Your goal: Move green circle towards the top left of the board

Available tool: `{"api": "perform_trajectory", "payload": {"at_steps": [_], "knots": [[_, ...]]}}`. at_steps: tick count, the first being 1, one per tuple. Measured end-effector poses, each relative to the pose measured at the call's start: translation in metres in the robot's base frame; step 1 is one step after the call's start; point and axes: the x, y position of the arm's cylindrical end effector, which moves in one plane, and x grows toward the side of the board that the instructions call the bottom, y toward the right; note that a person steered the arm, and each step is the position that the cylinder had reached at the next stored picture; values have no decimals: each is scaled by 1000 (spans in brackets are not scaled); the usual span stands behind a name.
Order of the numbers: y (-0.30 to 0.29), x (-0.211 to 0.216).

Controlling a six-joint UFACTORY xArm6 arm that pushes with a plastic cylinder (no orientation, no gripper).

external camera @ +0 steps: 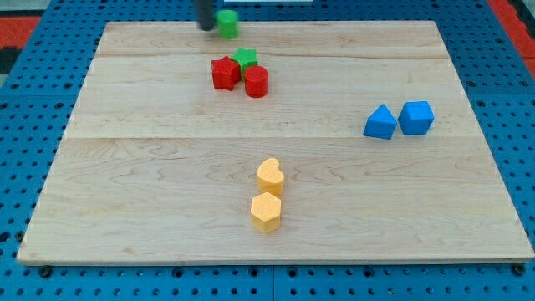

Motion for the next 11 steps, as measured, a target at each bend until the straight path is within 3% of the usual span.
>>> {"api": "perform_trajectory", "payload": {"at_steps": [1, 2, 3, 4, 5, 7, 9, 10, 11], "knots": [[28, 77], [119, 74], [168, 43], [143, -16], [130, -17], [1, 3], [-24, 61], [22, 38], [-34, 7]]}}
